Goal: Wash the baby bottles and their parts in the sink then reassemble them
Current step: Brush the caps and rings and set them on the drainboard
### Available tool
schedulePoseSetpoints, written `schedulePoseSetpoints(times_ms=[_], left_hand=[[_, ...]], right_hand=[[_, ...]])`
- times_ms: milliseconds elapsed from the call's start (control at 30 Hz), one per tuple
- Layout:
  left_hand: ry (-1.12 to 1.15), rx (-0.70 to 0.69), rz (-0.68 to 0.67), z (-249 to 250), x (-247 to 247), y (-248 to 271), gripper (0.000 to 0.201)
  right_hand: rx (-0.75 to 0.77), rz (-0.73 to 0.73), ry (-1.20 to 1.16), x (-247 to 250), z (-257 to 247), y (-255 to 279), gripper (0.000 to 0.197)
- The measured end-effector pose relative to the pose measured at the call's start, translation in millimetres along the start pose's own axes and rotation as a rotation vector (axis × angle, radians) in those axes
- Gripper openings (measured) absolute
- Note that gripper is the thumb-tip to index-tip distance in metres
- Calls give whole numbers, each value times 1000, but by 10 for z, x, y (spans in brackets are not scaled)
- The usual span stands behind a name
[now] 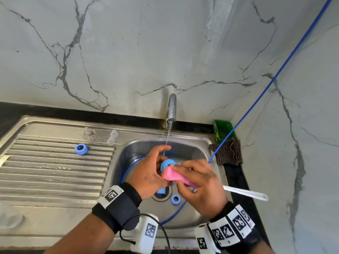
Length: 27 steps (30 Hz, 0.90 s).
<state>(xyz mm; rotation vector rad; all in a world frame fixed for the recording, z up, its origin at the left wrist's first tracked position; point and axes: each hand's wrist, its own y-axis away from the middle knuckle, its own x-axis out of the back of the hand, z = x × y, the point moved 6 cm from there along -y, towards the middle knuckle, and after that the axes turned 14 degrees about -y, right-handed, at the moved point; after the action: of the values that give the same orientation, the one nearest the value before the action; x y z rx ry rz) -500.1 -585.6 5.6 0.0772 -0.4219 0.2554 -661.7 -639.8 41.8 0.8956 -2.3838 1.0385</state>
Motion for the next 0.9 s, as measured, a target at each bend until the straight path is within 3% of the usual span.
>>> schedulePoseSetpoints(times_ms=[167,367,500,633,733,867,900], left_hand=[[44,47,-60,-28,-19,62,55],[74,-2,-50,-23,52,28,57],[18,-41,-75,29,23,24,47],[26,-47,-106,59,-11,-19,37],[-2,-68,-90,30,-16,-59,35],[63,-21,-104,-34,-51,-77,36],[69,-18,-96,-55,-44,-88,36]], right_hand=[[-121,118,13,43,107,-34,38],[-95,64,-24,-62,31,-84,35],[-46,40,33,-57,35,-60,35],[-156,166,29,37,161,-85,36],[-41,31,21,-142,35,-90,35],[-181,157,4,-12,238,-157,35],[-160,131,2,-59,213,-161,35]])
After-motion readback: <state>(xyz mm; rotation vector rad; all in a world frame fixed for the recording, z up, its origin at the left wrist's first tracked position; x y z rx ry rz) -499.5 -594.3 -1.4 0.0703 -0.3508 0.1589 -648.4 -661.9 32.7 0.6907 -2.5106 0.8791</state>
